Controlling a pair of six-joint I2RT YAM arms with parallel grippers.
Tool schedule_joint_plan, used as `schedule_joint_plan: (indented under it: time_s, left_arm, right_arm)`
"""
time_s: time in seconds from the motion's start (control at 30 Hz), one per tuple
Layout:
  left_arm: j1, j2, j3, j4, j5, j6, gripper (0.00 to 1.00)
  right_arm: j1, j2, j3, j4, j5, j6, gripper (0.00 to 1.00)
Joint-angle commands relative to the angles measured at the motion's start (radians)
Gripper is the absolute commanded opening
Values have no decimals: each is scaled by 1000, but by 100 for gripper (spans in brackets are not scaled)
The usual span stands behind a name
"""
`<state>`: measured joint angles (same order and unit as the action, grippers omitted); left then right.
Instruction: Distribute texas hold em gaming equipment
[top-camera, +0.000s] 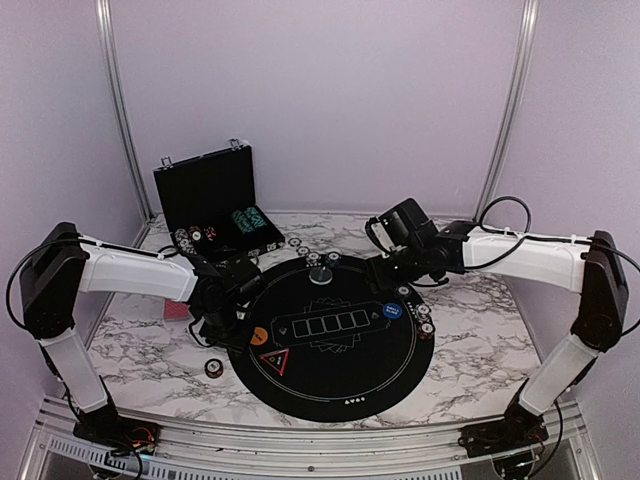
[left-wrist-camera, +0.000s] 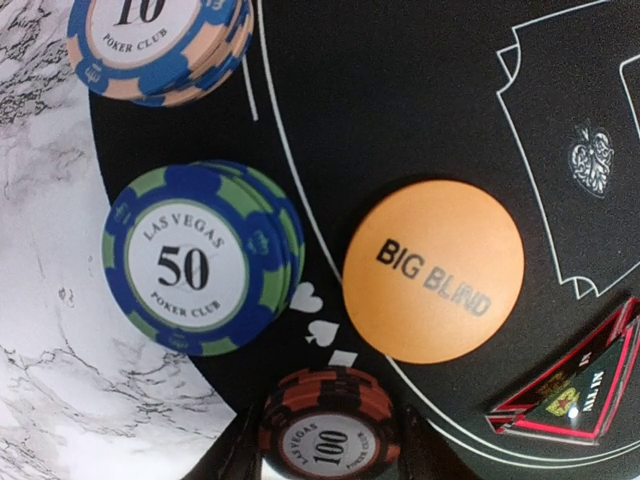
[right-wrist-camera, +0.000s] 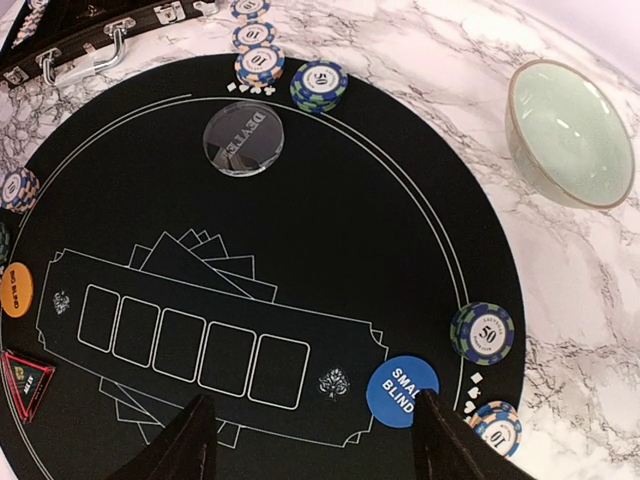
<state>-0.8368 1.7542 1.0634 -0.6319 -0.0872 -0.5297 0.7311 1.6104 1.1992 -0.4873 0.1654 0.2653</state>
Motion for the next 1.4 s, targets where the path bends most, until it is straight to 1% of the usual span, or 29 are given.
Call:
schedule_joint_plan:
  time_s: [0.0,0.07,0.23,0.33,0.57,0.73,0.97,1.37]
  left_arm:
    - [5,1,-2,5,5,14,47]
    - [5,-4,-6,5,6,13,49]
    - [6,-30,-14,-3,6,9,51]
    - [4,-52,-13,-20,16,10,53]
    - [2,-137,-43,-69,19,-10,55]
    - [-4,-197,-83,-96,19,-36,57]
    - [-12,-265,-163,-105,33,-80,64]
    - [-37,-265,-216,-95,36,-108,67]
  right_arm:
    - [8,-42,11,-4,11,14,65]
    - [7,-42,10,-4,10,14,65]
    - [7,-45,10,-5,9,12,65]
    - [8,-46,10,-5,9,12,65]
    - [7,-44,2,-2,4,16,65]
    - [7,-41,3,2,-4,22,65]
    - [8,-39,5,2,-9,25,65]
    - [8,-37,3,1,-15,31,65]
